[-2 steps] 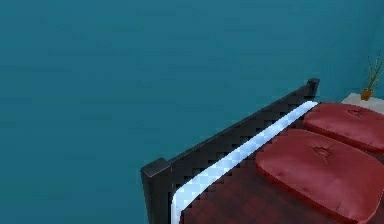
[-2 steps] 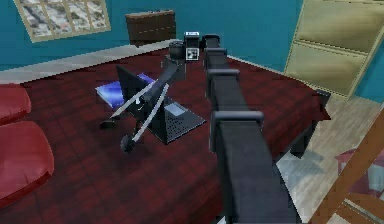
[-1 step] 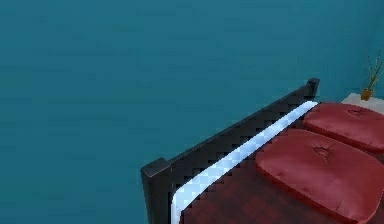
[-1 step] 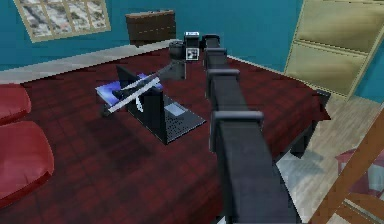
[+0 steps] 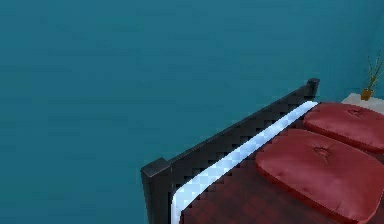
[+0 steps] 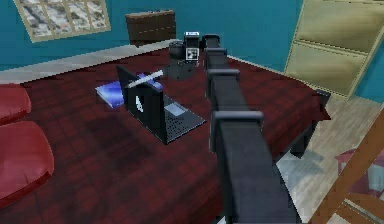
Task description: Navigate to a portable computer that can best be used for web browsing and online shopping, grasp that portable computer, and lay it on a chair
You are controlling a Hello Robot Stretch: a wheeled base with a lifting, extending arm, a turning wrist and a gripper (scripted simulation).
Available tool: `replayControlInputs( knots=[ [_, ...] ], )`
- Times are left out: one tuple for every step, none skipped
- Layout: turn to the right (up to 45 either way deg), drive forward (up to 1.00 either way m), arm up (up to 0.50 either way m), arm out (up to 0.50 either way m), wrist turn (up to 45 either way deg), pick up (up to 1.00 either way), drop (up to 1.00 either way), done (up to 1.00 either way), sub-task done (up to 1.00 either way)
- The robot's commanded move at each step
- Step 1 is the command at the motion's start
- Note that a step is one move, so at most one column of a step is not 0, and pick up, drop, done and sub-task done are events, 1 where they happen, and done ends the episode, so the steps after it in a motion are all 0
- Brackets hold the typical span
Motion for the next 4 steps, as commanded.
replayControlInputs(
  knots=[
    [0.0, 0.00, 0.00, 0.00, 15.0, 0.00, 0.00, 0.00, 0.00],
    [0.0, 0.00, -0.30, 0.00, 0.0, 0.00, 0.00, 0.00, 0.00],
    [0.0, 0.00, 0.00, 0.00, 0.0, 1.00, 0.00, 0.00, 0.00],
    [0.0, 0.00, 0.10, 0.00, 0.0, 0.00, 0.00, 0.00, 0.00]
  ],
)
